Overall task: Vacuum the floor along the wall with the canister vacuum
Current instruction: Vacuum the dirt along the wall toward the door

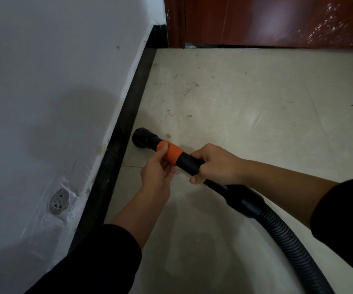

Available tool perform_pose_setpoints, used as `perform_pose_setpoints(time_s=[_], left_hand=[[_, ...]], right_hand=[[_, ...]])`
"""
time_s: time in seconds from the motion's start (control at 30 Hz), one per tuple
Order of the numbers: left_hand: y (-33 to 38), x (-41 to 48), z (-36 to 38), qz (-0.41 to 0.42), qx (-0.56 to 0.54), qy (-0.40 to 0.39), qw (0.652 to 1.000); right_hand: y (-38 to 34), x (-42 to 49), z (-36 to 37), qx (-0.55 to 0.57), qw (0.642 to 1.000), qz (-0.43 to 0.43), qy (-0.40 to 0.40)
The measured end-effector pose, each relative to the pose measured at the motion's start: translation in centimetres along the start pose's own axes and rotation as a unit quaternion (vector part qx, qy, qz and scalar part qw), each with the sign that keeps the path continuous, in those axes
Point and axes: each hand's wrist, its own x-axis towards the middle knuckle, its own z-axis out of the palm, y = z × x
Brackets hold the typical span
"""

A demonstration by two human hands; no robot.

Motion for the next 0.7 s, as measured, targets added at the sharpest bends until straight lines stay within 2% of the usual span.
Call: perform_pose_setpoints(time_s=[0.2, 0.7], left_hand=[[0.5, 0.1, -0.3, 0.004, -0.01, 0.006, 1.0], [-0.7, -2.6, -2.5, -0.017, -0.004, 0.023, 1.0]], right_hand=[[-0.4, 0.6, 0.2, -0.007, 1.0, -0.007, 0.001], [0.3, -0.7, 1.0, -0.001, 0.998, -0.015, -0.055]])
